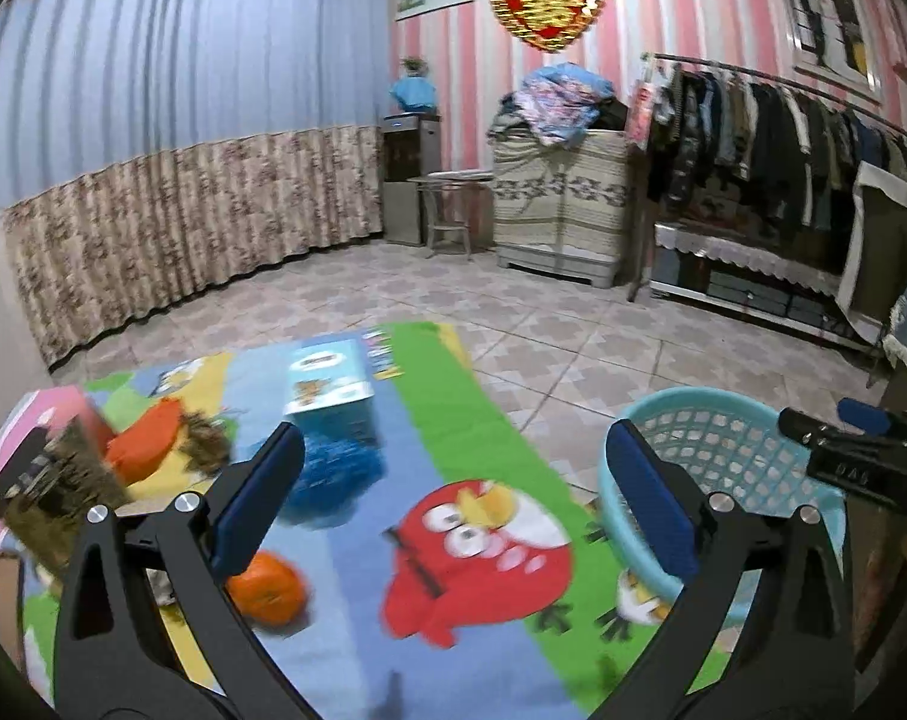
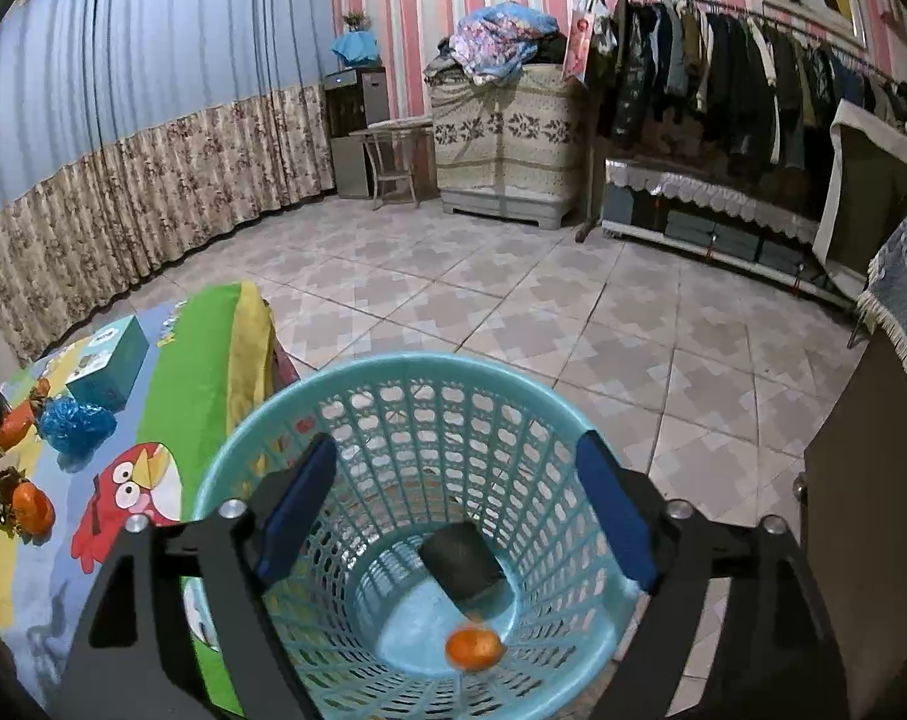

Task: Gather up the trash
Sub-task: 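Open the right gripper to drop the orange into the basket, then grasp the black-and-white patterned paper card with the left gripper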

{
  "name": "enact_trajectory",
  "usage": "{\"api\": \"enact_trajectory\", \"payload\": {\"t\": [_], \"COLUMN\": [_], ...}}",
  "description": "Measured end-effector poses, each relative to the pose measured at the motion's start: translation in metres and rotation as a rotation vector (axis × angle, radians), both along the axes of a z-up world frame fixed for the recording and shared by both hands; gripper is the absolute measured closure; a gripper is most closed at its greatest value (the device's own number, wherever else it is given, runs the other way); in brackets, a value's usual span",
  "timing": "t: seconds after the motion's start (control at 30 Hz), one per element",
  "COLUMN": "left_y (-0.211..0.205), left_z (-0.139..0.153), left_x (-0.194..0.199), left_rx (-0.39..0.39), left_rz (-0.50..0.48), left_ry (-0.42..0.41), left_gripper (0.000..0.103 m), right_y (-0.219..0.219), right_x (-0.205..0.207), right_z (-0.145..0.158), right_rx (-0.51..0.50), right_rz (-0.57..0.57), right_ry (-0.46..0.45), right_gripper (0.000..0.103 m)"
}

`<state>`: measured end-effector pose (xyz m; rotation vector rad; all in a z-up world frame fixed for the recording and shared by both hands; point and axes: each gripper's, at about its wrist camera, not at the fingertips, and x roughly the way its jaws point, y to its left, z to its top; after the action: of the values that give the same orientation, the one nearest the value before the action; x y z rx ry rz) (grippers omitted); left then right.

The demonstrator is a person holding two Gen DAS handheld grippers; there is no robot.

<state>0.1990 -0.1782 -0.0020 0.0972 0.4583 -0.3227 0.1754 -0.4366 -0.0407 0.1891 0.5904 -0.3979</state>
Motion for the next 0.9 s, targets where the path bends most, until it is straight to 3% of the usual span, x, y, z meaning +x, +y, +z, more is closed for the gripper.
{"api": "enact_trajectory", "payload": {"t": [0.13,0.57,0.9], "left_y": [0.043,0.206,0.275], "left_z": [0.003,-0.01,-0.041], "left_x": [-0.003,0.02,0.053], "left_rx": [0.01,0.065,0.033], "left_rz": [0.084,0.354,0.368], "left_ry": [-0.012,0.019,0.111], "left_gripper": [0.006,0.006,0.007], "right_y": [0.027,0.147,0.234], "right_x": [0.003,0.036,0.061], "right_z": [0.008,-0.002,-0.024], "right_rx": [-0.017,-0.041,-0.049], "right_rz": [0.036,0.245,0.409], "right_ry": [-0.02,0.03,0.107], "right_gripper": [0.014,0.014,0.014]}}
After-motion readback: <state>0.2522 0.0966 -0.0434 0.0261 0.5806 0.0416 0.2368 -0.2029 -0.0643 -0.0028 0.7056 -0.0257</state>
